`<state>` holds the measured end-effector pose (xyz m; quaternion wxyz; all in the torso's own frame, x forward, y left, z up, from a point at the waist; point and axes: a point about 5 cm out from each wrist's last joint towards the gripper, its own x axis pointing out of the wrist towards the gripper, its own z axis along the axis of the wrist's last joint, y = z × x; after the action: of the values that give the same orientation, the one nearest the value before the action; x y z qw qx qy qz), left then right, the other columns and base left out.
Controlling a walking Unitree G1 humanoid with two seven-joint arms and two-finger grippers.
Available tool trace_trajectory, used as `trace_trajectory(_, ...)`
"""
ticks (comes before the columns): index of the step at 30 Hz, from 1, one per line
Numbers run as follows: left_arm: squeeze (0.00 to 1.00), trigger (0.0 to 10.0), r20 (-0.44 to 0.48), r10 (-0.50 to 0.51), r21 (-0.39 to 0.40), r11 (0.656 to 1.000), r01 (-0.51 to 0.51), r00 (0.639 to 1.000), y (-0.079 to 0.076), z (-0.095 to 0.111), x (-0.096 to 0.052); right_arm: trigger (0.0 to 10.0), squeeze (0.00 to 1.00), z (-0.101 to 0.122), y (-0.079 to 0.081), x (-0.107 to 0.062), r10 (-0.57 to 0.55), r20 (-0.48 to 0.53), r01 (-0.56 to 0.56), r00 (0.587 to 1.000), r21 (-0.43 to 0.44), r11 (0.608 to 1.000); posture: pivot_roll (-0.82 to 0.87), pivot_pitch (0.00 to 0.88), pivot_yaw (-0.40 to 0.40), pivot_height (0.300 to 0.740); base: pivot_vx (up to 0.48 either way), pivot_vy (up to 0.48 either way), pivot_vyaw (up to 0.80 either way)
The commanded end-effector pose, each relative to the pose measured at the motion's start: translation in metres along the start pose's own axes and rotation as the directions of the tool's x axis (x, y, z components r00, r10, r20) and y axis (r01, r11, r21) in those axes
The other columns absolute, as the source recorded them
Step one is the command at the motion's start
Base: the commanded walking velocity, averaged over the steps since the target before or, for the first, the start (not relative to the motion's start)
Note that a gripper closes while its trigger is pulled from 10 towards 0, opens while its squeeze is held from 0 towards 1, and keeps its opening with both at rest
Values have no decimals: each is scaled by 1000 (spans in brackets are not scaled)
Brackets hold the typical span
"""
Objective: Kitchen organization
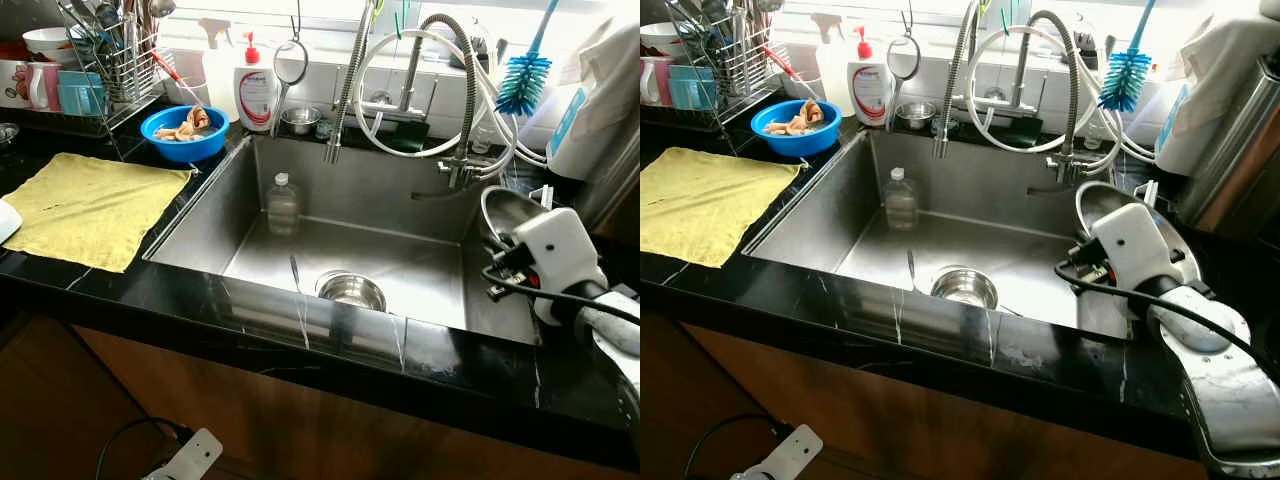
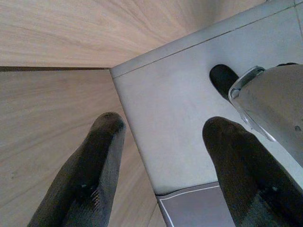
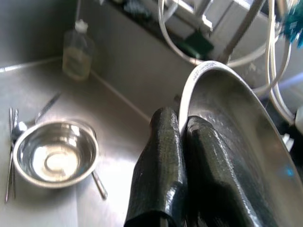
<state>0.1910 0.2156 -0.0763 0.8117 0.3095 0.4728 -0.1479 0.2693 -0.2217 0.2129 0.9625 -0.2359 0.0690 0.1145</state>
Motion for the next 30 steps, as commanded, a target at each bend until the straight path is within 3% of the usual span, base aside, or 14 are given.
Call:
trace_trajectory(1, 0, 10000, -13, 4, -18, 1000, -4, 1000, -1, -3, 0, 10000, 0, 14, 2, 1, 10, 57, -8, 998, -35, 999, -21, 0, -39, 740, 0, 0, 0)
trace_trajectory(6, 0, 10000, -17, 6, -30, 1000, -7, 1000, -1, -4, 0, 10000, 0, 30, 12, 12, 72, 137, -66, 988, -47, 997, -16, 0, -39, 740, 0, 0, 0)
trace_trajectory(8, 0, 10000, -18, 13, -43, 999, -14, 1000, -1, -6, -1, 10000, 0, 46, 32, 15, 227, 242, -216, 943, -73, 974, -14, 0, -43, 740, 0, 0, 0)
trace_trajectory(9, 0, 10000, -18, 13, -43, 999, -14, 1000, -1, -6, -1, 10000, 0, 46, 32, 15, 227, 242, -216, 943, -73, 974, -14, 0, -43, 740, 0, 0, 0)
trace_trajectory(12, 0, 10000, -19, 19, -48, 999, -20, 1000, -1, -7, -1, 10000, 0, 50, 45, 17, 332, 349, -349, 876, -13, 937, -9, 0, -45, 740, 0, 0, 0)
trace_trajectory(13, 0, 10000, -19, 19, -48, 999, -20, 1000, -1, -7, -1, 10000, 0, 50, 45, 17, 332, 349, -349, 876, -13, 937, -9, 0, -45, 740, 0, 0, 0)
trace_trajectory(14, 0, 10000, -19, 21, -51, 998, -22, 1000, -1, -7, -1, 10000, 0, 51, 43, 19, 321, 380, -362, 868, 41, 931, -10, 0, -45, 740, 0, 0, 0)
trace_trajectory(16, 0, 10000, -19, 22, -52, 998, -23, 1000, -1, -7, -1, 10000, 0, 50, 42, 20, 312, 392, -363, 865, 62, 930, -11, 0, -46, 740, 0, 0, 0)
trace_trajectory(19, 0, 10000, -19, 25, -55, 998, -26, 1000, -1, -8, -1, 10000, 0, 46, 27, 35, 220, 440, -346, 871, 228, 910, -7, 0, -46, 740, 0, 0, 0)
trace_trajectory(22, 0, 10000, -18, 26, -59, 998, -27, 999, 0, -7, -1, 10000, 0, 43, 21, 43, 186, 429, -320, 884, 263, 910, -11, 0, -43, 740, 0, 0, 0)
trace_trajectory(24, 0, 10000, -16, 27, -61, 998, -28, 1000, 0, -6, -1, 10000, 0, 43, 7, 58, 96, 422, -265, 902, 364, 893, -18, 0, -41, 740, 0, 0, 0)
trace_trajectory(26, 0, 10000, -15, 27, -61, 998, -28, 1000, 1, -6, -1, 10000, 0, 44, 2, 63, 64, 415, -244, 908, 398, 884, -18, 0, -41, 740, 0, 0, 0)
trace_trajectory(30, 0, 10000, -10, 28, -68, 997, -28, 1000, 1, -4, 0, 10000, 0, 41, -2, 78, 53, 399, -247, 916, 455, 856, -15, 0, -43, 740, 0, 0, 0)
